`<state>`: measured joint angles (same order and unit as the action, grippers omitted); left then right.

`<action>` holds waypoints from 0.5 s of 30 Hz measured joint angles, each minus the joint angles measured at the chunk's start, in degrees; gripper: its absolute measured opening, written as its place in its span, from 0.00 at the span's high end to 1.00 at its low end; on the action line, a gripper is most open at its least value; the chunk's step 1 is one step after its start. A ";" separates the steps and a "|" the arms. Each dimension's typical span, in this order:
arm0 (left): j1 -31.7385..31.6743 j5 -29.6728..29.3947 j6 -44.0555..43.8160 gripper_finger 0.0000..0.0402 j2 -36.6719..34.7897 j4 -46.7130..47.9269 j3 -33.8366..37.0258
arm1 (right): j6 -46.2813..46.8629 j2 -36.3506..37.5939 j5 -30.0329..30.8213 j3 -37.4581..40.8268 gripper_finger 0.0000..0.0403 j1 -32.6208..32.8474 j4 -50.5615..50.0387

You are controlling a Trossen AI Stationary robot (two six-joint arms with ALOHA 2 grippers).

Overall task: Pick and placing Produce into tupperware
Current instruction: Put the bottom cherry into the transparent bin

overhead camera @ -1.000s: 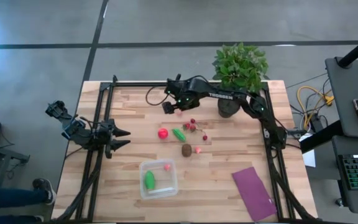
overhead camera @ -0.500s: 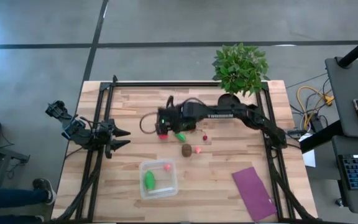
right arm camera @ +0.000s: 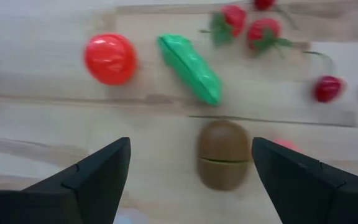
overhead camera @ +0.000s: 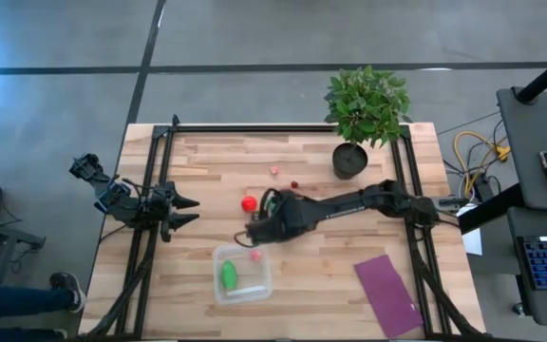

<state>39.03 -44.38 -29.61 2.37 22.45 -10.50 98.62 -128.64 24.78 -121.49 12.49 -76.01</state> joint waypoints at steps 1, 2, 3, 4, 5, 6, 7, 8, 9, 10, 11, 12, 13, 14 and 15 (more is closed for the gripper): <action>-0.02 0.00 0.00 0.52 0.00 -0.02 0.00 | 0.93 0.00 0.17 0.00 0.19 0.62 -1.68; 0.00 0.00 0.00 0.52 0.00 -0.02 -0.02 | 2.53 0.00 0.44 -0.01 0.19 1.35 -3.63; 0.00 0.00 0.00 0.52 0.00 -0.02 -0.02 | 4.49 0.00 0.65 0.00 0.19 2.09 -5.52; -0.02 0.00 0.00 0.52 0.00 -0.02 -0.02 | 6.60 0.00 0.77 0.00 0.19 3.03 -7.64; -0.01 0.00 0.00 0.52 0.00 -0.02 -0.02 | 8.86 0.00 0.72 0.00 0.19 4.00 -9.74; 0.00 0.00 0.00 0.52 0.00 0.00 -0.02 | 11.10 0.00 0.51 0.00 0.19 5.05 -11.65; -0.02 0.00 0.00 0.52 0.00 -0.02 -0.02 | 13.63 0.00 0.17 -0.02 0.19 6.09 -13.49; -0.02 0.00 0.00 0.52 0.00 -0.02 -0.02 | 16.07 0.00 -0.39 0.04 0.19 7.06 -14.36; -0.01 0.00 0.00 0.52 0.00 -0.01 -0.02 | 17.78 0.02 -0.79 0.41 0.19 7.96 -14.04; -0.02 0.00 0.00 0.52 0.00 -0.02 -0.02 | 19.33 0.21 -1.13 0.90 0.19 8.79 -13.83; -0.02 -0.01 0.01 0.52 0.00 -0.02 -0.02 | 21.22 0.37 -2.05 1.41 0.19 9.41 -14.00; -0.02 0.00 0.00 0.52 0.00 -0.02 -0.02 | 23.02 0.42 -2.83 1.95 0.19 9.81 -13.98; -0.02 0.00 0.02 0.52 0.00 -0.02 -0.02 | 24.78 0.53 -3.39 2.63 0.19 10.01 -13.98; -0.02 0.00 0.00 0.52 -0.03 -0.02 -0.02 | 26.19 0.68 -3.79 3.49 0.19 10.00 -14.04; -0.01 -0.01 0.00 0.52 -0.07 -0.02 -0.02 | 27.09 0.68 -3.86 4.26 0.19 9.80 -14.11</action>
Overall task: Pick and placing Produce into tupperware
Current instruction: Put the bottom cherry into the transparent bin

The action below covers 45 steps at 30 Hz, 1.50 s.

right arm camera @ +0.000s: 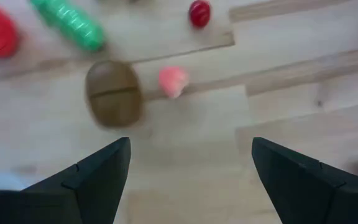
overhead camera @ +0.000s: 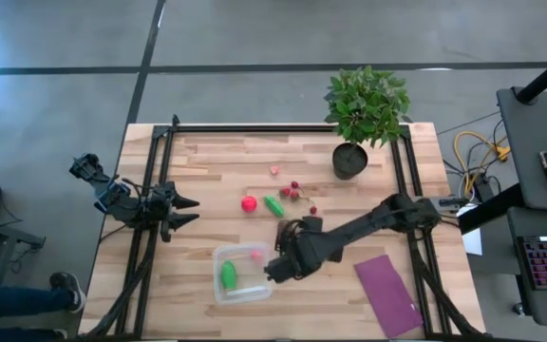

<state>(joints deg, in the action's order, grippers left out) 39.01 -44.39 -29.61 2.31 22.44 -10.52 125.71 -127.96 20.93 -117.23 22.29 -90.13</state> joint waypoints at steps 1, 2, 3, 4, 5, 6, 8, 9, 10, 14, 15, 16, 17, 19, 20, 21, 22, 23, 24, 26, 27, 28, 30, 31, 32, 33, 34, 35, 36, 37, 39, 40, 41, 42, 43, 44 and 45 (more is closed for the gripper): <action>-0.01 -0.01 0.02 0.52 0.00 0.00 0.00 | 0.17 0.00 -0.38 0.75 0.19 -0.62 0.10; -0.01 0.02 0.02 0.52 0.00 0.01 0.00 | -0.04 0.00 -0.92 1.64 0.19 -1.37 0.19; -0.01 0.03 0.00 0.52 0.00 0.01 0.00 | -0.80 0.00 -1.96 2.57 0.19 -2.42 0.12; -0.01 0.01 0.00 0.52 0.00 -0.04 0.00 | -1.89 0.00 -3.40 3.56 0.19 -3.64 0.10; -0.01 0.01 0.02 0.52 0.00 0.00 0.00 | -3.64 0.00 -4.85 4.58 0.19 -4.91 0.06; -0.01 0.03 0.00 0.52 -0.02 0.00 0.00 | -5.80 0.00 -6.13 5.63 0.19 -6.12 0.13; -0.01 0.01 0.02 0.52 -0.02 0.00 0.00 | -10.65 0.00 -8.00 7.99 0.19 -8.59 0.86; -0.01 0.03 0.01 0.52 -0.03 0.00 0.00 | -13.34 0.02 -8.78 9.18 0.19 -9.74 1.79; -0.01 0.02 0.02 0.52 -0.07 0.00 0.00 | -16.39 0.27 -9.57 10.36 0.19 -10.95 3.56; -0.01 0.01 0.01 0.52 -0.07 0.00 0.00 | -24.46 2.71 -10.59 15.60 0.19 -14.60 14.47; -0.01 0.01 0.00 0.52 -0.09 -0.02 0.00 | -25.20 3.32 -10.52 16.64 0.19 -15.29 15.81; -0.01 -0.01 0.00 0.52 -0.09 0.00 0.00 | -26.15 3.57 -10.49 17.35 0.19 -15.92 16.03; -0.01 0.01 0.02 0.52 -0.09 0.00 0.00 | -27.29 3.75 -10.54 17.95 0.19 -16.47 15.80; -0.01 -0.01 0.02 0.52 -0.09 0.00 0.00 | -29.29 3.84 -10.88 19.40 0.19 -17.34 15.33; -0.01 0.00 0.02 0.52 -0.09 0.00 0.00 | -29.94 4.08 -11.36 20.36 0.19 -17.79 15.15; -0.01 0.01 0.02 0.52 -0.09 0.00 0.00 | -30.51 4.23 -12.16 21.20 0.19 -18.21 15.14; -0.01 0.01 0.00 0.52 -0.09 0.00 0.00 | -31.15 4.39 -12.75 21.94 0.19 -18.44 15.36; -0.01 0.01 0.00 0.52 -0.09 0.00 0.00 | -31.98 4.53 -13.28 22.64 0.19 -18.67 15.67; -0.01 0.01 0.02 0.52 -0.09 0.00 0.00 | -32.83 4.60 -13.46 23.34 0.20 -18.83 15.90; -0.01 0.01 0.01 0.52 -0.09 0.00 0.00 | -33.48 4.61 -13.89 24.68 0.22 -19.07 15.91; -0.01 0.01 0.01 0.52 -0.09 0.00 0.00 | -33.95 4.61 -13.92 25.19 0.24 -19.25 16.00; -0.01 0.01 0.02 0.52 -0.09 0.00 0.00 | -34.57 4.61 -14.03 25.45 0.26 -19.44 16.13; -0.01 0.01 0.02 0.52 -0.09 0.00 0.00 | -35.98 4.61 -14.03 25.59 0.32 -19.91 16.26; -0.01 0.01 0.02 0.52 -0.09 0.00 0.00 | -36.22 4.61 -13.88 25.61 0.34 -20.14 16.30; -0.01 0.01 0.00 0.52 -0.09 0.00 0.00 | -36.25 4.61 -13.54 25.63 0.37 -20.39 16.54; -0.01 0.01 0.01 0.52 -0.09 0.00 0.00 | -36.34 4.61 -13.05 25.66 0.40 -20.56 17.09; -0.01 0.01 0.02 0.52 -0.09 0.00 0.00 | -36.47 4.61 -12.38 25.66 0.42 -20.71 17.77; -0.01 0.00 0.02 0.52 -0.09 0.00 0.00 | -36.99 4.61 -11.89 25.66 0.44 -20.85 18.44; -0.01 0.01 0.01 0.52 -0.09 0.00 0.00 | -37.65 4.61 -11.71 25.66 0.46 -20.97 18.92; -0.01 0.01 0.01 0.52 -0.09 0.02 0.00 | -38.38 4.61 -11.69 25.66 0.47 -21.15 19.29; -0.01 0.01 0.00 0.52 -0.09 0.00 0.00 | -39.02 4.47 -11.57 25.66 0.49 -21.31 19.47; -0.01 0.01 0.00 0.52 -0.09 0.00 0.00 | -39.28 4.40 -11.39 25.66 0.49 -21.43 19.56; -0.01 0.01 0.02 0.52 -0.09 0.00 0.00 | -39.76 4.38 -11.30 25.75 0.49 -21.56 19.83; -0.01 0.01 0.02 0.52 -0.09 0.00 0.00 | -40.25 4.33 -11.14 25.90 0.49 -21.74 20.08; -0.01 -0.01 0.02 0.52 -0.07 0.00 0.00 | -40.30 4.31 -10.71 26.06 0.49 -21.88 20.19; -0.01 0.00 0.02 0.52 -0.07 0.02 0.00 | -40.27 4.31 -10.34 26.25 0.49 -22.03 20.22; -0.01 0.01 0.02 0.52 -0.09 0.02 0.00 | -40.25 4.31 -10.09 26.49 0.49 -22.30 20.26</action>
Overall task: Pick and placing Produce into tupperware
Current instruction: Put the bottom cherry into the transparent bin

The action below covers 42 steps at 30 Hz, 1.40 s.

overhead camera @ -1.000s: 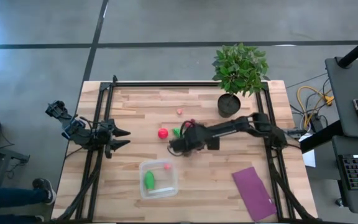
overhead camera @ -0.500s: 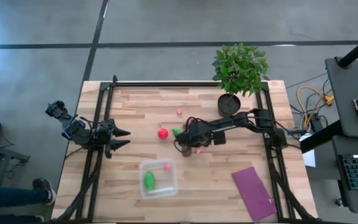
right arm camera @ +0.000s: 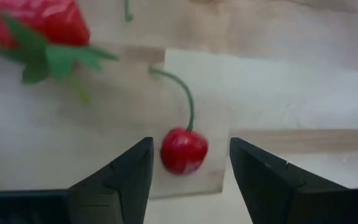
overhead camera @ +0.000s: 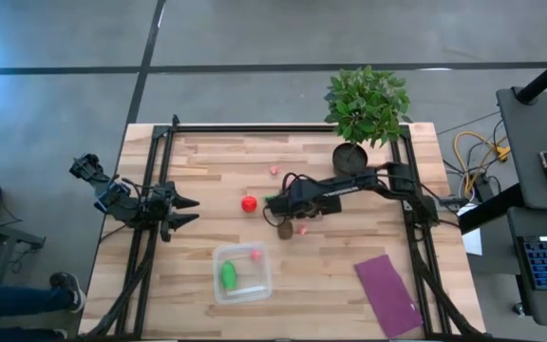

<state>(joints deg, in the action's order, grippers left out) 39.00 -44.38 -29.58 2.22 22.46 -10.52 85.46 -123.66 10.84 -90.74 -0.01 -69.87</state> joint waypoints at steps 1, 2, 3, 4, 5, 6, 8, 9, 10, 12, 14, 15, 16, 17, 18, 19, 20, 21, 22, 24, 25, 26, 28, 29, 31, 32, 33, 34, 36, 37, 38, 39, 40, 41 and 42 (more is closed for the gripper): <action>0.00 -0.02 -0.01 0.52 0.00 0.00 0.00 | -0.13 0.00 0.18 0.24 0.50 -0.24 0.00; 0.00 -0.02 -0.01 0.52 0.02 0.00 0.00 | -0.46 -0.01 0.21 0.50 0.50 -0.49 0.06; 0.00 0.00 -0.01 0.52 0.00 0.00 0.00 | -0.52 -0.02 0.23 0.79 0.51 -0.77 0.13; 0.00 0.00 -0.02 0.52 0.00 0.00 0.00 | -0.60 -0.02 0.15 1.12 0.52 -1.02 0.43; 0.00 -0.02 0.00 0.52 0.00 -0.02 0.00 | -0.75 0.01 -0.05 1.40 0.53 -1.17 0.81; 0.00 0.00 -0.02 0.52 0.00 0.00 0.00 | -1.10 0.09 -0.15 1.67 0.54 -1.29 1.28; 0.00 -0.02 -0.02 0.52 0.00 0.00 0.00 | -2.20 0.13 -0.30 1.88 0.57 -1.40 1.96; 0.00 -0.02 0.00 0.52 0.00 0.00 0.00 | -2.58 0.13 -0.30 1.90 0.58 -1.40 2.30; 0.00 -0.01 0.00 0.52 0.00 0.00 0.00 | -2.80 0.13 -0.28 1.94 0.60 -1.40 2.62; 0.00 -0.02 0.00 0.52 0.00 0.00 0.00 | -3.00 0.13 -0.25 1.94 0.64 -1.41 3.04; 0.00 0.00 -0.01 0.52 0.00 0.00 0.00 | -3.15 0.13 -0.25 1.94 0.67 -1.51 3.26; 0.00 0.00 0.00 0.52 0.00 0.00 0.00 | -3.26 0.13 -0.22 1.94 0.69 -1.51 3.28; 0.00 -0.02 -0.01 0.52 0.00 -0.02 0.00 | -3.44 0.13 -0.10 1.95 0.70 -1.51 3.32; 0.00 -0.02 -0.01 0.52 0.00 0.00 0.00 | -3.44 0.11 -0.04 1.97 0.72 -1.51 3.36; 0.00 0.00 -0.01 0.52 0.00 0.00 0.00 | -3.44 0.11 -0.02 2.04 0.73 -1.51 3.45; 0.00 -0.02 -0.01 0.52 0.00 0.00 0.00 | -3.44 0.11 -0.02 2.11 0.74 -1.51 3.51; 0.00 -0.02 -0.01 0.52 0.00 0.00 0.00 | -3.44 0.11 0.00 2.16 0.75 -1.51 3.56; 0.00 0.00 0.00 0.52 0.00 0.00 0.00 | -3.44 0.11 0.08 2.18 0.76 -1.51 3.59; 0.00 0.00 -0.02 0.52 0.00 0.00 0.00 | -3.44 0.11 0.12 2.21 0.76 -1.48 3.61; 0.00 0.00 -0.01 0.52 0.00 0.00 0.00 | -3.20 0.12 -0.09 2.12 0.76 -1.44 3.54; 0.00 0.00 0.00 0.52 0.00 0.00 0.00 | -3.20 0.20 -0.26 1.98 0.76 -1.39 3.45; 0.00 -0.02 -0.02 0.52 0.01 0.00 0.00 | -3.19 0.20 -0.35 1.68 0.76 -1.13 3.26; 0.00 0.00 -0.01 0.52 0.04 0.00 0.00 | -3.00 0.54 -0.16 0.69 0.75 -0.33 3.04; 0.00 -0.02 -0.02 0.52 0.02 0.00 0.00 | -2.98 1.02 -0.08 -0.05 0.75 0.07 3.20; 0.00 -0.02 0.00 0.52 0.00 -0.01 0.00 | -3.01 2.56 0.13 -2.14 0.74 1.25 3.22; 0.00 0.00 -0.02 0.52 0.00 0.00 0.00 | -3.31 3.49 0.16 -3.34 0.74 1.95 3.11; 0.02 0.00 0.00 0.52 0.00 -0.02 0.00 | -3.50 4.33 0.22 -4.52 0.75 2.76 2.97; 0.00 -0.02 -0.02 0.52 0.03 -0.02 0.00 | -3.64 5.02 0.44 -5.79 0.75 3.64 2.85; 0.00 0.00 -0.01 0.52 0.03 0.00 0.00 | -3.40 6.55 1.36 -8.48 0.75 5.69 3.03; 0.00 -0.01 -0.01 0.52 0.00 -0.02 0.00 | -3.64 7.35 1.71 -10.04 0.75 6.81 3.10; 0.00 -0.02 -0.01 0.52 0.00 -0.06 0.00 | -4.90 8.20 1.80 -11.75 0.75 8.01 3.62; 0.00 0.00 0.00 0.52 0.00 -0.02 0.00 | -7.08 8.88 1.34 -13.41 0.75 9.15 4.71; 0.00 -0.02 0.00 0.52 0.00 0.00 0.00 | -9.27 9.39 0.41 -15.04 0.75 10.20 6.12; 0.00 -0.02 0.00 0.52 0.02 -0.02 0.00 | -11.25 9.62 -0.85 -16.65 0.75 11.29 7.64; 0.00 -0.02 -0.02 0.52 0.02 0.00 0.00 | -12.91 9.62 -1.98 -18.18 0.74 12.29 9.41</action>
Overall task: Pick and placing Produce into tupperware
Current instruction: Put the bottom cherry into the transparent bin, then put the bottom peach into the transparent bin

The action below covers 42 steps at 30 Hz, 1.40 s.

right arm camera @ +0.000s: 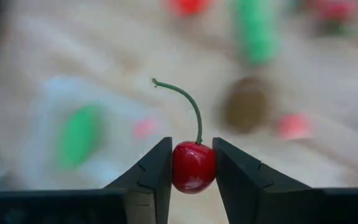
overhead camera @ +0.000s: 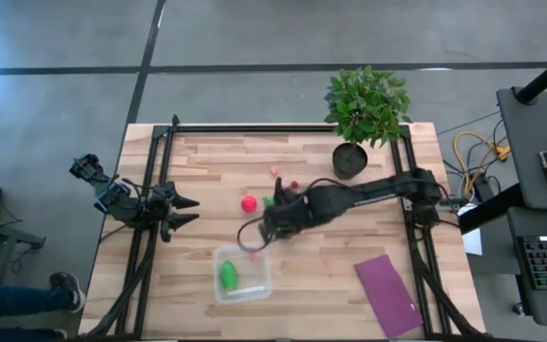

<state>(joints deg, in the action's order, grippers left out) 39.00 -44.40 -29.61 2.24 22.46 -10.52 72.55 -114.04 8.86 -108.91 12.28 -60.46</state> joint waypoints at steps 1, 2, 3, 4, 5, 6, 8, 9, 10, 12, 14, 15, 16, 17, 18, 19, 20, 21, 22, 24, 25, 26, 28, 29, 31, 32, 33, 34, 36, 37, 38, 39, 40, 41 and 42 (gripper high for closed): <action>0.00 0.02 0.00 0.52 0.00 0.00 0.00 | -1.52 -0.07 -0.97 -1.24 0.74 0.93 2.00; 0.00 0.02 0.02 0.52 0.00 -0.02 0.00 | -3.13 -0.34 -1.64 -2.30 0.73 1.84 4.29; 0.00 0.01 0.02 0.52 -0.02 -0.01 0.00 | -4.84 -0.84 -2.24 -3.41 0.73 2.64 6.95; 0.00 0.02 0.01 0.52 -0.02 -0.02 0.00 | -7.01 -1.23 -2.82 -4.47 0.73 3.38 9.85; 0.00 0.02 0.02 0.52 -0.02 -0.02 0.00 | -8.93 -1.73 -2.89 -5.04 0.73 3.92 12.55; 0.00 0.00 0.00 0.52 -0.01 0.00 0.00 | -10.74 -2.50 -2.89 -5.41 0.73 4.33 15.27; 0.00 0.02 0.02 0.52 0.02 0.04 0.00 | -13.73 -4.25 -3.49 -6.17 0.73 4.82 19.76; 0.00 0.02 0.00 0.52 0.00 0.03 0.00 | -14.42 -5.41 -4.28 -6.63 0.73 4.87 20.45; 0.00 0.02 0.01 0.52 -0.03 -0.01 0.00 | -14.53 -6.51 -5.62 -7.17 0.72 4.84 20.26; 0.00 0.03 0.01 0.52 -0.01 -0.01 0.00 | -14.04 -8.83 -8.81 -8.03 0.71 4.79 20.10; 0.00 0.02 0.02 0.52 -0.02 -0.03 0.00 | -13.32 -10.71 -12.48 -8.51 0.70 4.78 19.58; 0.00 0.04 0.00 0.52 0.00 0.00 0.00 | -13.13 -11.56 -14.04 -8.73 0.70 4.81 19.92; 0.02 0.02 0.01 0.52 0.00 -0.03 0.00 | -13.03 -12.39 -15.01 -8.81 0.69 4.87 20.10; 0.02 0.02 0.00 0.52 0.00 -0.02 0.00 | -12.97 -13.21 -15.34 -8.93 0.69 5.09 20.07; 0.01 0.06 0.01 0.52 -0.04 0.00 0.00 | -12.79 -14.01 -15.36 -9.13 0.69 5.35 20.13; 0.03 0.04 0.00 0.52 -0.06 -0.01 0.00 | -12.72 -14.66 -15.33 -9.44 0.68 5.60 20.14; 0.04 0.03 0.02 0.52 -0.06 -0.02 0.00 | -12.62 -15.35 -15.27 -9.75 0.67 5.81 20.11; 0.04 0.04 0.00 0.52 -0.02 -0.02 0.00 | -12.45 -15.87 -15.25 -10.21 0.67 6.02 20.11; 0.04 0.04 0.00 0.52 0.02 -0.02 0.00 | -12.28 -16.34 -15.23 -10.75 0.66 6.22 20.08; 0.04 0.04 0.02 0.52 -0.02 -0.02 0.00 | -12.24 -17.12 -15.23 -11.61 0.64 6.53 20.12; 0.04 0.02 0.00 0.52 -0.02 -0.02 0.00 | -12.28 -17.37 -15.03 -11.85 0.62 6.64 20.16; 0.04 0.04 0.01 0.52 -0.02 -0.02 0.00 | -12.35 -17.63 -14.78 -11.88 0.61 6.80 20.05; 0.04 0.04 0.00 0.52 -0.02 -0.06 0.00 | -12.15 -17.69 -12.96 -11.88 0.58 6.90 18.25; 0.02 0.04 0.02 0.52 -0.02 -0.01 0.00 | -11.26 -17.28 -11.02 -11.88 0.57 6.92 15.56; 0.02 0.04 0.01 0.52 0.04 -0.02 0.00 | -6.44 -15.79 -5.41 -12.17 0.56 7.04 6.56; 0.01 0.04 0.00 0.52 0.04 0.01 0.00 | -2.50 -14.95 -2.56 -13.00 0.56 7.18 -0.73; 0.00 0.04 0.00 0.52 0.00 0.01 0.00 | 1.39 -14.16 -0.57 -13.96 0.56 7.16 -8.70; 0.00 0.03 0.00 0.52 -0.02 -0.02 0.00 | 4.38 -13.56 0.51 -14.88 0.56 7.12 -16.59; 0.00 0.04 0.00 0.52 -0.02 0.00 0.00 | 7.76 -12.87 1.49 -16.12 0.56 7.10 -28.85; 0.00 0.04 0.00 0.52 -0.02 -0.02 0.00 | 7.62 -12.83 1.24 -16.12 0.56 6.96 -30.94; 0.00 0.03 0.02 0.52 -0.02 -0.04 0.00 | 5.25 -12.44 0.27 -15.53 0.56 6.74 -29.25; 0.00 0.04 0.02 0.52 -0.02 0.03 0.00 | 2.96 -11.78 -1.04 -14.51 0.56 6.44 -26.88; 0.00 0.03 0.00 0.52 0.03 0.03 0.00 | 1.18 -11.59 -1.59 -13.85 0.56 6.08 -24.89; 0.00 0.02 0.00 0.52 0.14 -0.04 0.00 | -0.37 -11.43 -1.42 -13.42 0.56 5.66 -23.60; 0.00 0.05 0.02 0.52 0.15 0.07 0.01 | -1.45 -11.39 -0.68 -12.93 0.56 5.15 -23.28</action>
<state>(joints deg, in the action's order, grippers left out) 39.00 -44.35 -29.59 2.39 22.52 -10.52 71.10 -125.43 8.19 -121.84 17.43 -83.74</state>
